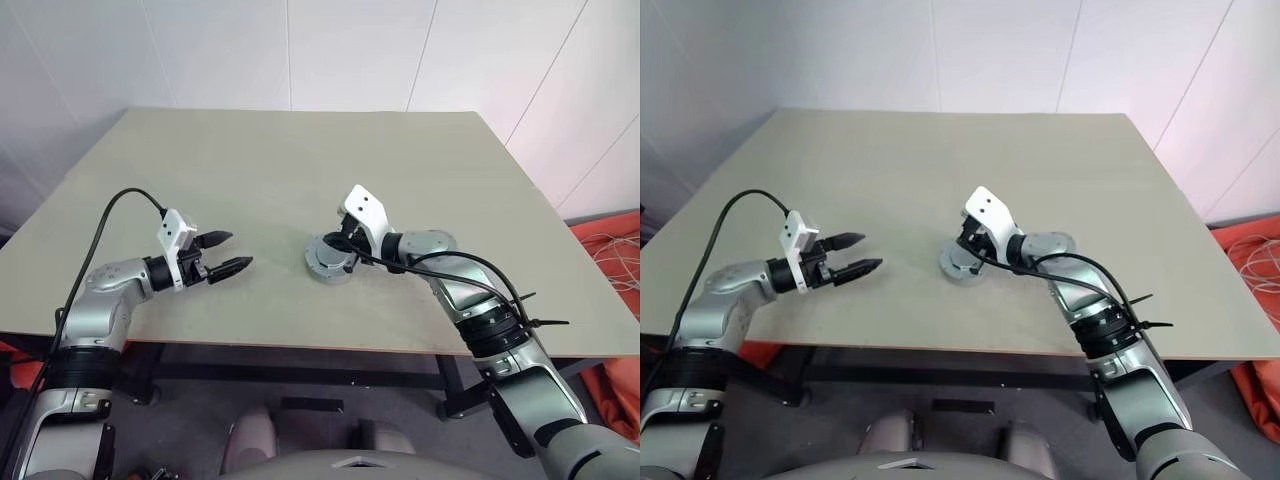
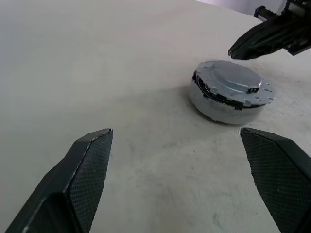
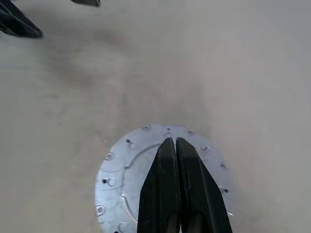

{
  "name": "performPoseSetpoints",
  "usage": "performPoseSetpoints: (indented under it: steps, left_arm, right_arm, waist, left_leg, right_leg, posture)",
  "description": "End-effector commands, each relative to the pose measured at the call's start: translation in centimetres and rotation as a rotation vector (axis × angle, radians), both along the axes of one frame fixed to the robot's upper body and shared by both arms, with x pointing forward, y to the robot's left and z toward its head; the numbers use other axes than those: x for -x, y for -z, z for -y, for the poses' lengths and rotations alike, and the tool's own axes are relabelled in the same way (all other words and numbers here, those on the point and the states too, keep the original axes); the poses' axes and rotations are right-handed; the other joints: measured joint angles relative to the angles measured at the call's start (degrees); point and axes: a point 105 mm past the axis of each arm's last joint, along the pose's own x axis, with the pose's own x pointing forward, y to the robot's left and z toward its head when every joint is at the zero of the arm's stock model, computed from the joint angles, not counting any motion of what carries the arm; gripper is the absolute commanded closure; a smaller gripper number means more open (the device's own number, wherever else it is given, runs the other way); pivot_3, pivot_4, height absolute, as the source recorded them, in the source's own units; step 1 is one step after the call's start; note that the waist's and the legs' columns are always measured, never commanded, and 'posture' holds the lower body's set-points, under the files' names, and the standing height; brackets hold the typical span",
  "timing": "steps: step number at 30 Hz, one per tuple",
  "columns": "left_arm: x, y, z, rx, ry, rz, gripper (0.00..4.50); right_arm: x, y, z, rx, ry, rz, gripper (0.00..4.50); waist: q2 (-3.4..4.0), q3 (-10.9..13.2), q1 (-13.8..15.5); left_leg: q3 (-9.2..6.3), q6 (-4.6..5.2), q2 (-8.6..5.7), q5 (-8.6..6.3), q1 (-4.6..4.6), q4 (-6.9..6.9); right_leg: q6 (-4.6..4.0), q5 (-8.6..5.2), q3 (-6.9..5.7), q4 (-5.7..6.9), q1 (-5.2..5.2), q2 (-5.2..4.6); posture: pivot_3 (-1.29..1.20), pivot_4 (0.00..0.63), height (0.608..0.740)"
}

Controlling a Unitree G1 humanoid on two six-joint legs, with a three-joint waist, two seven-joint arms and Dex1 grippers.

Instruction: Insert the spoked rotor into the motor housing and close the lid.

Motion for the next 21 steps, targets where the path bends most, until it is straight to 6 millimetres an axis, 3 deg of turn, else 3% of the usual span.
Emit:
performPoseSetpoints:
  steps: [1, 5, 13, 21]
  left_arm:
    - [0.4, -0.3, 0.7, -0.027, 0.053, 0.053, 0.0]
    - [1.0, -0.3, 1.5, -0.001, 0.119, 0.056, 0.0]
    - [1.5, -0.7, 1.9, 0.044, 0.157, 0.048, 0.0]
    - [1.3, -0.9, 1.6, 0.042, 0.144, 0.044, 0.0]
  right_arm:
    - [0.1, -1.3, 0.3, -0.051, -0.038, -0.002, 4.09]
    - [0.4, -1.9, 0.5, -0.05, -0.085, -0.004, 2.91]
    - [0.0, -1.3, 1.5, -0.01, -0.094, 0.036, 0.03]
    - [-0.9, -0.2, 1.3, 0.001, -0.102, 0.013, 0.03]
  waist:
    - [0.0, 0.0, 0.01]
    - [0.0, 0.0, 0.03]
    - [0.0, 0.0, 0.0]
    - [0.0, 0.0, -0.03]
  left_leg:
    - [0.0, 0.0, 0.0, 0.0, 0.0, 0.0]
    - [0.0, 0.01, 0.02, -0.01, 0.02, 0.0]
    - [0.02, 0.01, 0.01, -0.01, 0.04, -0.02]
    - [0.03, 0.02, 0.01, -0.01, 0.04, -0.01]
  right_leg:
    - [0.0, 0.0, 0.0, 0.0, 0.01, 0.0]
    - [0.0, 0.0, -0.01, 0.0, 0.01, 0.0]
    - [-0.01, 0.0, -0.01, 0.0, 0.02, 0.0]
    - [-0.01, 0.0, 0.0, 0.0, 0.01, 0.0]
  posture:
    - [0.0, 0.0, 0.74]
    - [0.0, 0.0, 0.74]
    - [0.0, 0.0, 0.74]
    - [0.0, 0.0, 0.74]
